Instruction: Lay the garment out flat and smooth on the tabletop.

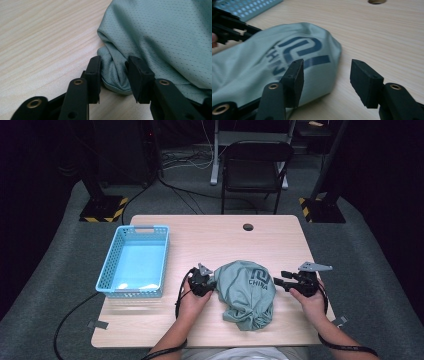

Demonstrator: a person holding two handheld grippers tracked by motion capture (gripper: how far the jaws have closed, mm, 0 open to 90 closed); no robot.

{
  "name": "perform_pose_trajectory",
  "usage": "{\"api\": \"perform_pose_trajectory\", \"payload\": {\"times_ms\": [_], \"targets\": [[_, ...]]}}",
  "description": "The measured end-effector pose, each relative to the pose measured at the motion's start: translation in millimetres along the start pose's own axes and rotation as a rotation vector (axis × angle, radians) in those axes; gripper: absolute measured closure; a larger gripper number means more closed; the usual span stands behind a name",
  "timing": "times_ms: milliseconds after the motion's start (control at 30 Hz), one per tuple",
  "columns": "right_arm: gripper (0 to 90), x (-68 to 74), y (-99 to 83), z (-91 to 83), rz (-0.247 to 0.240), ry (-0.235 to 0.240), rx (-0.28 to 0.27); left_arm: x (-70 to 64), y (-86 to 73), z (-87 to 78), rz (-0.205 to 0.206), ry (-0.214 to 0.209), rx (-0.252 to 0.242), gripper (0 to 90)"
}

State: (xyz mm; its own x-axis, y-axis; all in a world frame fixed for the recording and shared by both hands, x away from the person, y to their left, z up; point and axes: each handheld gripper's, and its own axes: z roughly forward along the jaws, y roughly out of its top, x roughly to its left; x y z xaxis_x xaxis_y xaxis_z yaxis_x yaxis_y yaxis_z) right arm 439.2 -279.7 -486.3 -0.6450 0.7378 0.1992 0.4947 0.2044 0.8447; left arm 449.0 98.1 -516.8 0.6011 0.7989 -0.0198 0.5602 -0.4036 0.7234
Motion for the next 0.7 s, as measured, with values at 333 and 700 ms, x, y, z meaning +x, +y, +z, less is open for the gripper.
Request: {"api": "perform_pose_trajectory", "payload": {"times_ms": [333,700], "targets": [[67.8,12.3,-5.3,17.5,-0.024,0.140,0.138,3.2,-1.2,-0.2,-0.025,-0.050,-0.009,79.0],[88.2,8.9,3.0,6.5,-0.060,0.145,0.128,13.5,1.6,-11.1,-0.030,-0.021,-0.026,83.0]]}}
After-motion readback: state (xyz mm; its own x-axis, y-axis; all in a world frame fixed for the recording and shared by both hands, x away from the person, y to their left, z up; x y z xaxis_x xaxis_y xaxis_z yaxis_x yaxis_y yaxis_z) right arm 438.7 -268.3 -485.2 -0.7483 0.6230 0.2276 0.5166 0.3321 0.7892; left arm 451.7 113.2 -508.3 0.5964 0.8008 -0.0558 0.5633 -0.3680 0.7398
